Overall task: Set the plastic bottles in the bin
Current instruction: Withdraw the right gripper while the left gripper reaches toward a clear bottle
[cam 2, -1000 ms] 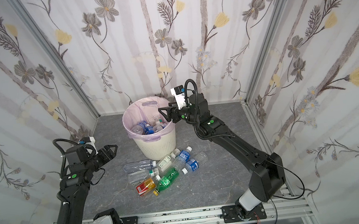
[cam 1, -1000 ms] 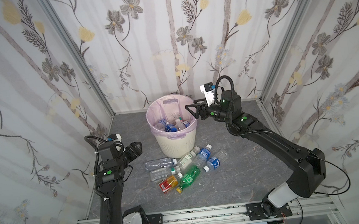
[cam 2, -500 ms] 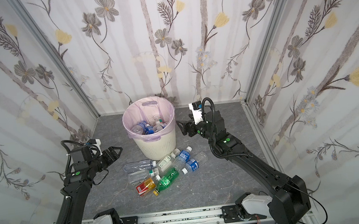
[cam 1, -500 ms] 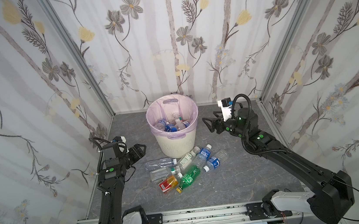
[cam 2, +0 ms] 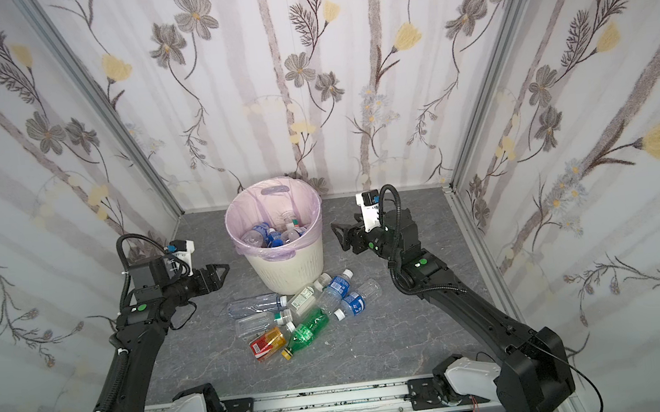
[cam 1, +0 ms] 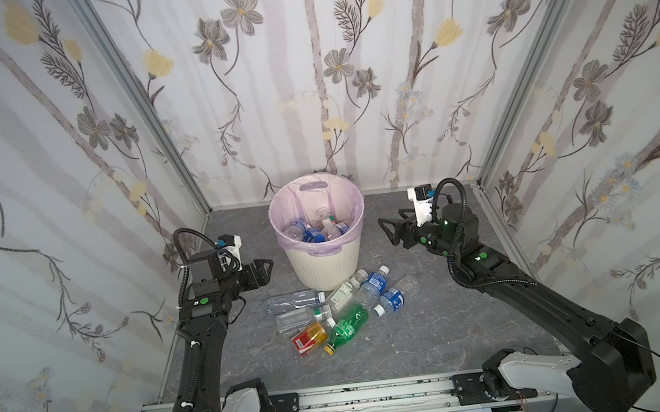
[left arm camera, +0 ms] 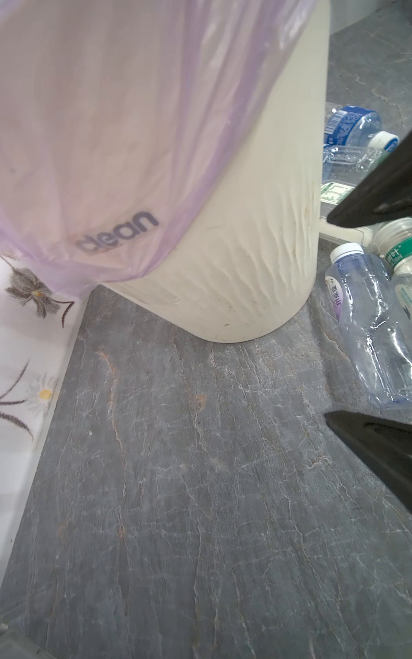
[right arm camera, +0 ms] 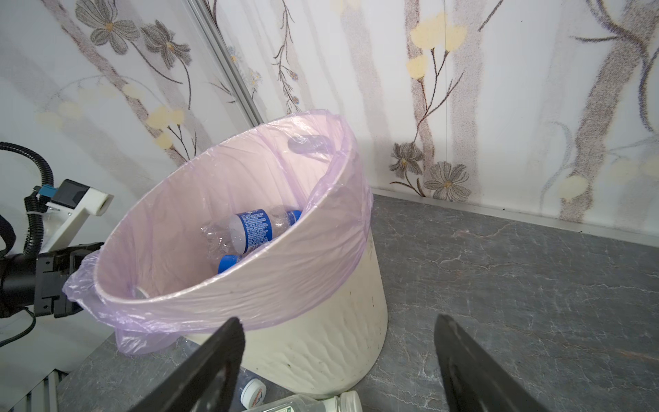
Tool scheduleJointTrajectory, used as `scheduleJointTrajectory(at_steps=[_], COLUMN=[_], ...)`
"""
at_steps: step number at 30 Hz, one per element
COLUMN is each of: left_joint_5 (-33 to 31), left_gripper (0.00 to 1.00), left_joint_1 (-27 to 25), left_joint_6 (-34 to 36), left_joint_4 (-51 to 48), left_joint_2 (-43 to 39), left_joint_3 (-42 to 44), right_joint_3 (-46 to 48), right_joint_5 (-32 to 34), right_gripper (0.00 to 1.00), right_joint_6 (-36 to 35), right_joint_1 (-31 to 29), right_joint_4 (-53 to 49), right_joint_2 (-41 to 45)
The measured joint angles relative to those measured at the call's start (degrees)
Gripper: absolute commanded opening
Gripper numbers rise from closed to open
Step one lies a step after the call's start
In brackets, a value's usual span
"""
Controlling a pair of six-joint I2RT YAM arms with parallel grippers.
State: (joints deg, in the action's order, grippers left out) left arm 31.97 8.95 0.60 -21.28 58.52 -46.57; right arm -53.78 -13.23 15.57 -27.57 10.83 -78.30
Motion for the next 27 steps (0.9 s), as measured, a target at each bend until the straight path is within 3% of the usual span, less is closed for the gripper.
scheduleJointTrajectory(at_steps=[10,16,19,27], left_joint_5=[1.86,-6.14,-11.32,-20.81], left_gripper=[0.88,0.82,0.73,0.76], left_joint_1=[-8.31,-13.7,-15.23,-19.1], left_joint_6=[20.48,26.51,28.44,30.8], left_joint_4=[0.04,-2.16,-3.85,-5.07], left_joint_2=[-8.55,-5.73,-4.24,-5.86], left_joint_3=[5.79,5.31,5.09,10.03], right_joint_3=[4.55,7.06,8.13,9.4], right_joint_5=[-1.49,-3.26,-4.5,-7.43], right_gripper=[0.84,0.84,0.84,0.85], right_joint_6=[1.97,3.67,4.44,5.42], right_joint_1=[2.58,4.59,5.51,7.76], right_joint_4=[4.42,7.74,8.5,11.23], right_joint_2=[0.61,0.74,0.94,1.11])
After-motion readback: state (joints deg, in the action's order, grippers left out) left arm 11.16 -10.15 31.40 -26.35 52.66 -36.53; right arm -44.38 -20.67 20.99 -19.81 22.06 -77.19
